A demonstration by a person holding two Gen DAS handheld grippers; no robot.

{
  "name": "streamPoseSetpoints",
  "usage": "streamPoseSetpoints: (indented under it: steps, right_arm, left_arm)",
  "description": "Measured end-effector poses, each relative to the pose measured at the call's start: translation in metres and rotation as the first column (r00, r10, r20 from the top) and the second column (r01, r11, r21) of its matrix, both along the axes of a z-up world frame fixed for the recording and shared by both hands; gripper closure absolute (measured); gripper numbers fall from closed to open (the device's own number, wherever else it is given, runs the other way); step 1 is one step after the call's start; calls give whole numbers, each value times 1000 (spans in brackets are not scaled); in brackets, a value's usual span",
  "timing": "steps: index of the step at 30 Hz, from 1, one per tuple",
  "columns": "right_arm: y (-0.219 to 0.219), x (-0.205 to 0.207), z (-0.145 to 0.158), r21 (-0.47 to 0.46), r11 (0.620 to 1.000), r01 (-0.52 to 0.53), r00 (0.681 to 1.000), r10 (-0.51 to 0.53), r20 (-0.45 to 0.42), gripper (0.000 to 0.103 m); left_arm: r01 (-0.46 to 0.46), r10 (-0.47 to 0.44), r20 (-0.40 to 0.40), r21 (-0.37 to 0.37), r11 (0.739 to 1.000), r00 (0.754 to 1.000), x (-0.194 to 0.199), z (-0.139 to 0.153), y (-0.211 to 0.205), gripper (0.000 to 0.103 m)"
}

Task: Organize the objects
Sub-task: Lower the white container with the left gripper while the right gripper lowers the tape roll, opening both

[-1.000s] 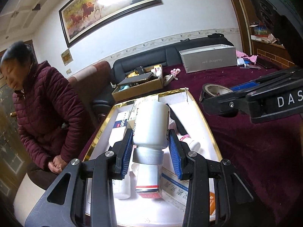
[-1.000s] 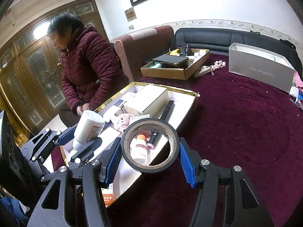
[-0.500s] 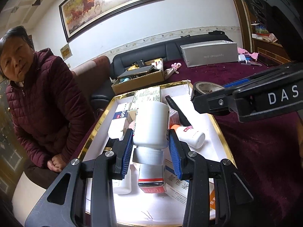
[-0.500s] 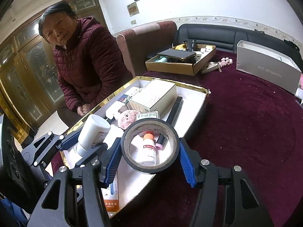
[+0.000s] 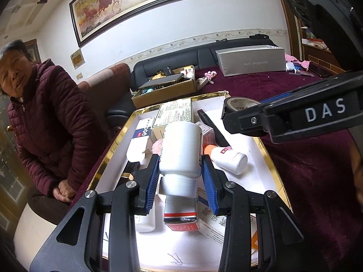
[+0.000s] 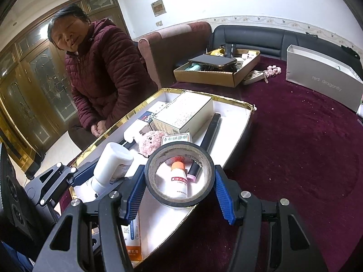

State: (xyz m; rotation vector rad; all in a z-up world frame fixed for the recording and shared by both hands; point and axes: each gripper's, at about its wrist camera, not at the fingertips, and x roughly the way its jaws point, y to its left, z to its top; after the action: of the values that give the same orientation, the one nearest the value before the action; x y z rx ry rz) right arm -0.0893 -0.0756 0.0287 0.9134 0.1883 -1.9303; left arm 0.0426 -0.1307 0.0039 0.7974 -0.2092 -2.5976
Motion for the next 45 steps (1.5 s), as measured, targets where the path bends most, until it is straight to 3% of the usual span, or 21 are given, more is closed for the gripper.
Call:
streamPoseSetpoints:
  steps: [45]
  right_arm:
    - [-34,-36,-10,52,999,11,1000,-11,-2,45]
  left_arm:
    - [29,-33,77,51,998,996,-12,-6,-2,67]
